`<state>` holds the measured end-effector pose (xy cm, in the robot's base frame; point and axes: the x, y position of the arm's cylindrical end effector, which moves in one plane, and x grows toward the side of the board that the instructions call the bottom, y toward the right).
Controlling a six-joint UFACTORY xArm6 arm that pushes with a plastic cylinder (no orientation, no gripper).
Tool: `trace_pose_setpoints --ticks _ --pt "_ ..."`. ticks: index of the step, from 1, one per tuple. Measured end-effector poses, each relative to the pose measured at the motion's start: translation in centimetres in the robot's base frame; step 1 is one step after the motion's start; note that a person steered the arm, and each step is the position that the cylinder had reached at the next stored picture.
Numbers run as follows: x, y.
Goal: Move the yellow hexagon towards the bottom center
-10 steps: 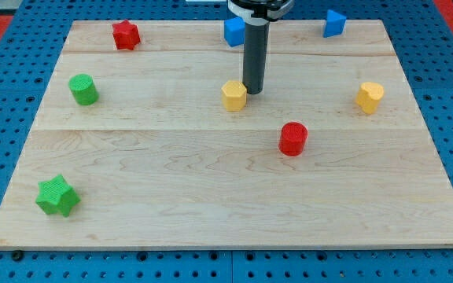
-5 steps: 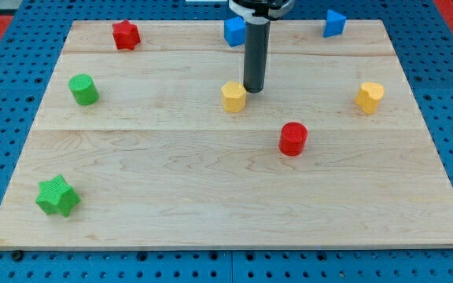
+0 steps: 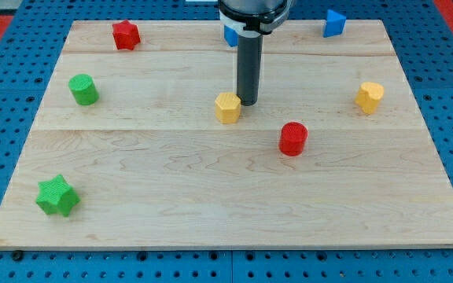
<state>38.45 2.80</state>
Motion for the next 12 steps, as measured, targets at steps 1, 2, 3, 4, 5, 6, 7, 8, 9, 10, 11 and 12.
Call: trace_pose_setpoints --ticks 1,2,3,4,5,6,7,8,9,10,11,12 --pt "-0.8 0.1" --pt "-0.8 0.1" --pt "-0.8 0.1" --pt "-0.8 -0.1" --pt "-0.8 -1.1" --pt "-0.8 -1.6" --pt "-0.8 -1.6" --pt "-0.5 -1.6" --pt "0.3 -1.6" --pt "3.1 -4.2" --pt "8.9 -8.8" --pt "12.6 -10.3"
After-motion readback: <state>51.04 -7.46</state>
